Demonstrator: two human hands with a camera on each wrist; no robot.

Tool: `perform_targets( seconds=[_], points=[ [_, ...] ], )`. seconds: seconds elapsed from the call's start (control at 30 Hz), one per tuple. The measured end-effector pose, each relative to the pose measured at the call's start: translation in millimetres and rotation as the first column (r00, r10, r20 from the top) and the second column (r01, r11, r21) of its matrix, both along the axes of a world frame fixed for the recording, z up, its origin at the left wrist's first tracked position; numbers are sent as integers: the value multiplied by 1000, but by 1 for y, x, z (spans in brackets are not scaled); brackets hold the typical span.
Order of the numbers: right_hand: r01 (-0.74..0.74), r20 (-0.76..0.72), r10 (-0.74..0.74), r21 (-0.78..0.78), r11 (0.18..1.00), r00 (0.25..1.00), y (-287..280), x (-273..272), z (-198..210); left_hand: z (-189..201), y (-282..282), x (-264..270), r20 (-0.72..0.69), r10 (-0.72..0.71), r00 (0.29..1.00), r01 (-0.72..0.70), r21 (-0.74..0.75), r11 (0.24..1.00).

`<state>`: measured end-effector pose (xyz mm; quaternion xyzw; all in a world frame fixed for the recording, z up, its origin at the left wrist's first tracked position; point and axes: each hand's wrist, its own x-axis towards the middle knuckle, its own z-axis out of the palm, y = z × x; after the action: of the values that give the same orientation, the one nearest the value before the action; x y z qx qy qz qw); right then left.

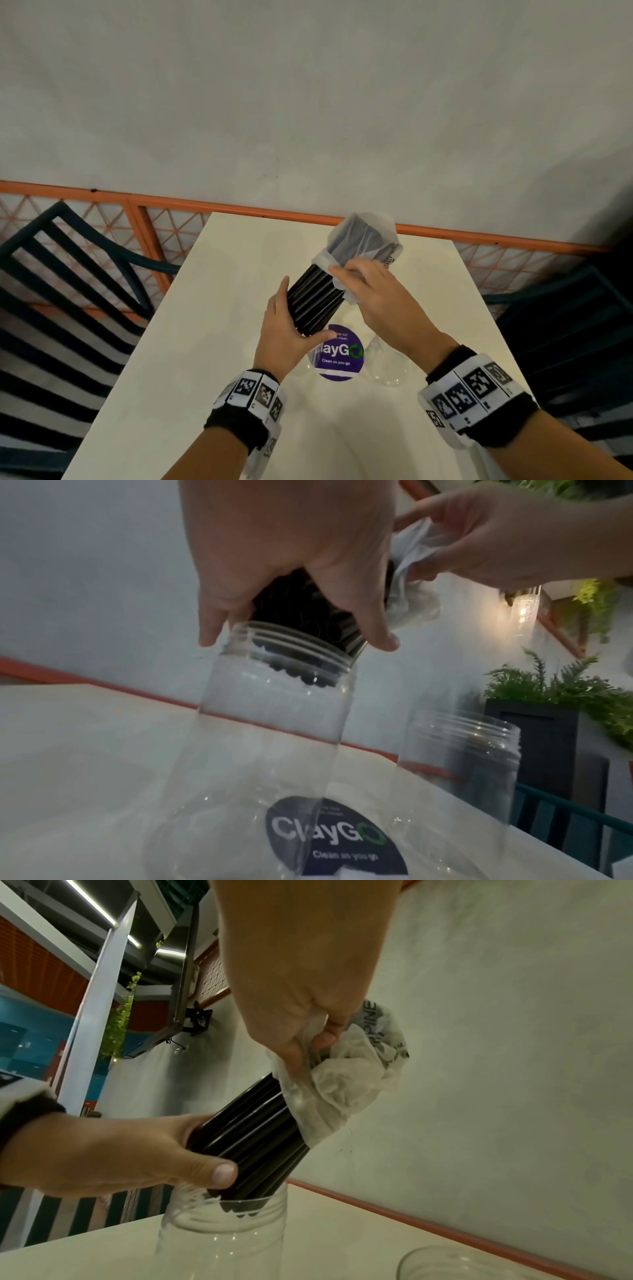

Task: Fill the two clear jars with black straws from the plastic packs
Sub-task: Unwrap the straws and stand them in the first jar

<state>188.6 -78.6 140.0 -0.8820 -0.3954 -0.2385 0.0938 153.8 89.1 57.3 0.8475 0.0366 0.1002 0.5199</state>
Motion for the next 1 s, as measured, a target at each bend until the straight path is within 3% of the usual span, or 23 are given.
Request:
perform_targets(
  seconds=[0.07, 0.3, 0.47, 0.77, 0.87, 0.93, 1.0],
  points=[
    [-24, -5, 24, -3, 1000, 1000, 1, 4, -3, -5, 1, 3, 0, 1, 1000, -1, -8, 1000],
    [-89, 23, 91, -56, 994, 996, 7, 7, -4, -22, -1, 7, 73, 81, 994, -98, 271, 958],
    [-125, 38, 128, -84, 989, 991, 9, 4, -2, -29, -5, 8, 103, 123, 987, -153, 357, 921],
    [-142, 12, 146, -174, 974, 989, 14, 0, 3, -31, -3, 11, -41, 65, 997, -39, 455, 889],
    [-152, -21, 153, -281, 948, 988, 18, -1, 0, -23, 4, 10, -151, 27, 988, 30, 362, 932],
    [-197, -67, 185, -333, 922, 980, 20, -3, -5, -18, 14, 10, -159, -120, 980, 142, 133, 981],
    [-241, -113, 214, -358, 902, 970, 20, -8, -8, -13, 24, 7, -116, -226, 967, 223, -45, 974]
  ],
)
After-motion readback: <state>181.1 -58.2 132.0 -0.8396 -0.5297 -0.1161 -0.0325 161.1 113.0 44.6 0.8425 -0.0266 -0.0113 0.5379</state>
